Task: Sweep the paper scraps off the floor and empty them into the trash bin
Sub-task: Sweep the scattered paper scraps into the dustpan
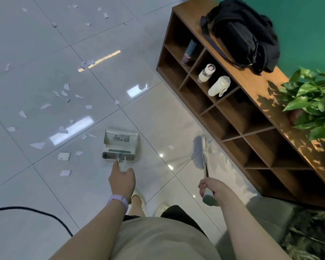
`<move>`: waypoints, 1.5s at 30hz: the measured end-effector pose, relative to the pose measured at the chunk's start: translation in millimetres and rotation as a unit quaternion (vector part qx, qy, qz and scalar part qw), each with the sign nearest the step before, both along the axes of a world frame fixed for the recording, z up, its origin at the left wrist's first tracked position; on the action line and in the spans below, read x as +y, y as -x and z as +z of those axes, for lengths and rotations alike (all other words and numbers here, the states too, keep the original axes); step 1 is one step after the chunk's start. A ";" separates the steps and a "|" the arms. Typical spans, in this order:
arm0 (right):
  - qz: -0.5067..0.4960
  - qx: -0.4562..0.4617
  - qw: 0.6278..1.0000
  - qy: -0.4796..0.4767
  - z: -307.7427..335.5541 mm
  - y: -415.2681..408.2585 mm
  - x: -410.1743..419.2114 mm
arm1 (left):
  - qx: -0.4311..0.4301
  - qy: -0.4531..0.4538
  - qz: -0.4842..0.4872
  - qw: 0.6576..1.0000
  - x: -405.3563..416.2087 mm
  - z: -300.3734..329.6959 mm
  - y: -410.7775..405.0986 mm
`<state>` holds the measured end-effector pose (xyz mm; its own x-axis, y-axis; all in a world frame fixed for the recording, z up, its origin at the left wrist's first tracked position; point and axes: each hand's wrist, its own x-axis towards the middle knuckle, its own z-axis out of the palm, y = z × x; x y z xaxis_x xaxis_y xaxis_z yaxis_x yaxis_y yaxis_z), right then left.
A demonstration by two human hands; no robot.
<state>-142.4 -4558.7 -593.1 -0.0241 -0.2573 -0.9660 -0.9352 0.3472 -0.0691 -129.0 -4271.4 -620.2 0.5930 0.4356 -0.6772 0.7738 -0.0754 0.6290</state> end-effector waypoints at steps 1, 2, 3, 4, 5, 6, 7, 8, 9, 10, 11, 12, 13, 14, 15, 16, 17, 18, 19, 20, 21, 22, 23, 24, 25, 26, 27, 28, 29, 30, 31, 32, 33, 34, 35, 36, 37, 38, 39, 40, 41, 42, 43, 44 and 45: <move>0.005 0.006 1.000 -0.014 -3.0 -1.1 9.2 | -0.005 0.000 0.006 1.000 0.1 0.3 -0.3; 0.007 0.008 0.999 -0.036 -5.3 -2.8 21.2 | -0.009 0.001 0.012 1.000 0.9 -0.1 -0.5; 0.008 0.010 0.998 -0.062 -7.3 -5.0 34.7 | -0.010 0.001 0.017 1.000 1.8 -1.3 -0.7; 0.012 0.012 0.996 -0.092 -9.4 -8.1 49.1 | -0.010 0.000 0.023 1.000 3.0 -3.4 -1.0; 0.018 0.015 0.992 -0.121 -12.3 -11.7 62.5 | -0.009 -0.003 0.028 1.000 4.1 -5.7 -1.1; 0.028 0.017 0.988 -0.150 -14.8 -16.5 74.8 | -0.009 -0.009 0.032 0.999 5.3 -7.2 -0.9; 0.038 0.016 0.984 -0.175 -18.4 -22.0 84.3 | -0.007 -0.015 0.033 0.999 6.9 -8.9 -0.1; 0.046 0.012 0.979 -0.198 -22.7 -28.3 90.4 | -0.005 -0.021 0.037 0.999 8.5 -8.8 0.6; 0.050 0.005 0.975 -0.218 -27.3 -36.4 94.0 | -0.004 -0.025 0.041 0.999 11.2 -9.6 1.5; 0.046 -0.002 0.971 -0.233 -31.0 -44.6 95.1 | -0.002 -0.027 0.044 0.999 14.0 -9.1 2.0; 0.041 -0.011 0.969 -0.243 -33.6 -53.3 94.3 | 0.002 -0.031 0.049 0.998 16.7 -8.3 2.0; 0.037 -0.020 0.967 -0.252 -34.5 -63.1 93.4 | 0.006 -0.037 0.053 0.998 20.3 -6.9 1.1; 0.034 -0.030 0.965 -0.257 -33.5 -72.7 92.1 | 0.009 -0.044 0.056 0.997 24.3 -6.7 0.4; 0.030 -0.040 0.964 -0.262 -31.1 -81.8 90.7 | 0.010 -0.049 0.060 0.997 27.9 -6.6 -0.5; 0.027 -0.051 0.962 -0.267 -28.5 -90.3 88.5 | 0.012 -0.054 0.063 0.997 31.0 -6.6 -1.6; 0.023 -0.062 0.960 -0.271 -25.2 -98.3 85.7 | 0.014 -0.060 0.066 0.996 33.8 -5.4 -3.7; 0.016 -0.074 0.959 -0.274 -22.1 -105.4 82.2 | 0.016 -0.062 0.073 0.995 35.3 -5.3 -6.1; 0.009 -0.082 0.958 -0.275 -18.2 -111.8 78.8 | 0.018 -0.062 0.082 0.995 35.7 -4.0 -9.7; 0.003 -0.090 0.958 -0.272 -14.7 -117.1 75.5 | 0.017 -0.061 0.089 0.994 34.7 -3.9 -13.5; -0.001 -0.094 0.959 -0.268 -10.9 -121.7 72.8 | 0.018 -0.060 0.092 0.994 32.2 -2.5 -18.6; -0.004 -0.097 0.960 -0.262 -8.0 -125.9 70.8 | 0.020 -0.061 0.097 0.993 28.8 -2.5 -23.9; -0.011 -0.097 0.962 -0.256 -5.2 -129.7 69.5 | 0.021 -0.061 0.100 0.993 25.1 -1.8 -29.8; -0.021 -0.097 0.963 -0.250 -3.0 -134.2 68.0 | 0.020 -0.062 0.105 0.992 21.4 -2.9 -35.4; -0.034 -0.097 0.964 -0.246 -0.6 -139.9 66.9 | 0.017 -0.066 0.108 0.992 17.5 -3.8 -41.1; -0.050 -0.098 0.964 -0.240 0.7 -147.4 65.0 | 0.018 -0.070 0.110 0.991 13.9 -6.5 -46.4; -0.065 -0.102 0.965 -0.233 2.1 -157.3 63.0 | 0.019 -0.073 0.116 0.990 10.7 -8.8 -52.5; -0.075 -0.107 0.967 -0.220 2.6 -168.6 60.5 | 0.021 -0.074 0.123 0.989 7.5 -12.1 -58.6; -0.077 -0.111 0.970 -0.204 3.8 -181.2 58.0 | 0.021 -0.074 0.131 0.988 4.1 -13.8 -65.5; -0.069 -0.114 0.974 -0.186 4.4 -194.5 55.5 | 0.021 -0.073 0.139 0.987 1.2 -15.5 -72.6; -0.056 -0.113 0.977 -0.170 5.4 -208.0 53.0 | 0.022 -0.072 0.145 0.987 -2.2 -15.3 -79.2; -0.038 -0.109 0.981 -0.154 6.4 -221.5 50.2 | 0.023 -0.075 0.150 0.986 -5.6 -15.5 -84.3; -0.015 -0.102 0.985 -0.140 7.9 -234.8 47.9 | 0.027 -0.078 0.153 0.985 -9.3 -15.1 -87.4; 0.011 -0.097 0.986 -0.132 8.7 -247.4 46.2 | 0.032 -0.082 0.157 0.984 -13.4 -15.0 -88.2; 0.038 -0.095 0.986 -0.128 9.7 -259.7 46.8 | 0.041 -0.085 0.158 0.983 -17.6 -14.8 -86.8; 0.061 -0.099 0.985 -0.129 9.9 -272.1 49.9 | 0.049 -0.089 0.160 0.982 -21.4 -14.8 -84.2; 0.076 -0.103 0.983 -0.133 9.4 -281.6 57.2 | 0.058 -0.091 0.160 0.981 -24.0 -12.7 -79.6; 0.093 -0.102 0.980 -0.141 6.5 -292.0 66.6 | 0.063 -0.096 0.165 0.980 -26.3 -11.6 -75.5; 0.116 -0.095 0.977 -0.150 2.1 -300.9 77.1 | 0.070 -0.101 0.169 0.978 -28.6 -9.7 -70.7; 0.149 -0.088 0.972 -0.158 -4.3 -309.0 89.5 | 0.073 -0.108 0.173 0.976 -30.4 -7.1 -65.1; 0.190 -0.081 0.964 -0.170 -10.4 -318.3 103.0 | 0.068 -0.115 0.181 0.974 -33.2 -3.6 -59.4; 0.234 -0.080 0.951 -0.183 -17.3 -328.4 117.7 | 0.057 -0.123 0.192 0.972 -36.7 0.6 -52.7; 0.275 -0.084 0.938 -0.195 -24.3 -338.3 131.8 | 0.046 -0.129 0.203 0.969 -40.3 5.7 -45.8; 0.313 -0.091 0.922 -0.210 -30.6 -349.7 143.6 | 0.037 -0.137 0.217 0.966 -44.7 11.3 -39.3; 0.346 -0.093 0.907 -0.222 -34.3 -363.1 152.3 | 0.032 -0.142 0.229 0.962 -49.7 16.6 -31.7; 0.372 -0.095 0.893 -0.233 -37.3 -376.4 156.6 | 0.032 -0.147 0.240 0.959 -55.5 21.7 -23.2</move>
<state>234.0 -4402.1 -630.4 0.1628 0.2970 -0.9409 -0.9054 -0.3340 -0.2621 -105.8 -4326.9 -598.5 0.2388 0.8251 -0.5120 0.7996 0.1322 0.5859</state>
